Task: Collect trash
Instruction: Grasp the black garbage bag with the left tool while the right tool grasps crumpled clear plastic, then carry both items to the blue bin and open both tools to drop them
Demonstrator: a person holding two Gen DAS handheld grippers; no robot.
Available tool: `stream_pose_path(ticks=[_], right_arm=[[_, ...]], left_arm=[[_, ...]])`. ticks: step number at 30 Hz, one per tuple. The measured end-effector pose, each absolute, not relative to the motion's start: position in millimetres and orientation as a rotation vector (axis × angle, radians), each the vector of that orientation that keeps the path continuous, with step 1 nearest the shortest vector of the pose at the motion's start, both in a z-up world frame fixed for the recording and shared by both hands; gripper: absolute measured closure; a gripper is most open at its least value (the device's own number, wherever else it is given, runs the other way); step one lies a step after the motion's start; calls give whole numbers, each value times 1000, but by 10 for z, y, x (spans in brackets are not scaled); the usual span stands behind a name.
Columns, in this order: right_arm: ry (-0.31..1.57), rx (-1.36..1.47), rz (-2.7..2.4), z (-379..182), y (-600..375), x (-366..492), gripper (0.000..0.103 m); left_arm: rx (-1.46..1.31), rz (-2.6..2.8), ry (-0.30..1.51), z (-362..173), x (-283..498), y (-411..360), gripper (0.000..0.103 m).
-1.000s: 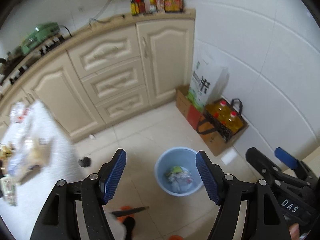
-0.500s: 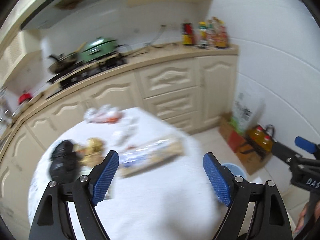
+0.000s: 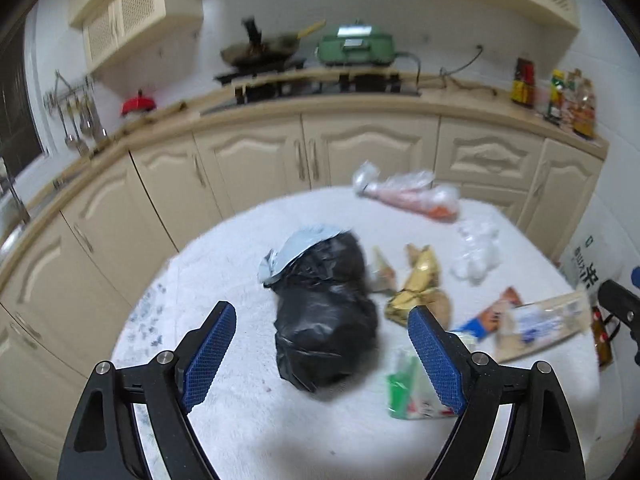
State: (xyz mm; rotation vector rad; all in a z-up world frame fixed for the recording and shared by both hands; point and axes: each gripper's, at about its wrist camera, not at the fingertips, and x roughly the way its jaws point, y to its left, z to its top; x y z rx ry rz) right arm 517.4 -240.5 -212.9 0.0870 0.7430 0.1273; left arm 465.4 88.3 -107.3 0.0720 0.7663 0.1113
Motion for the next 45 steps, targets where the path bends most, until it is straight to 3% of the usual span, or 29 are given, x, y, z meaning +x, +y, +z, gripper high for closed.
stream_pose_path(ticks=[7,8,10,12,19,20,22,26,35,45], right_arm=[[840,25,158,-2333,-1984,5822,0],[856,12,164,-2380,-1923,5924,0],[889,-10,161,-2468,-1825,6098,0],[922,-17,163,-2561,-1762,6259,0],[1027,13,142,-2830,-1727,6760,2],[1033,14,152,-2857,-1716,6794,9],[1043,5,173,-2897,-1682,6812,45],[1029,2,233,-2920,-1675,6698,68],[838,96,342,-2377,-1940,5927,70],[681,230,266,-2019,-3064,4887,69]], left_arm=[[125,118,842,-1400,4726,935,19],[121,112,846,-1426,4766,937,23],[91,73,857,-1445,4830,957,42],[98,66,849,-1419,4906,1006,47],[55,89,798,-1241,5073,1253,50],[48,98,794,-1208,5110,1279,50],[36,110,782,-1153,5206,1278,50],[16,121,761,-1062,5132,1278,50],[15,81,703,-803,4845,912,50],[129,-114,647,-600,4481,-397,50]])
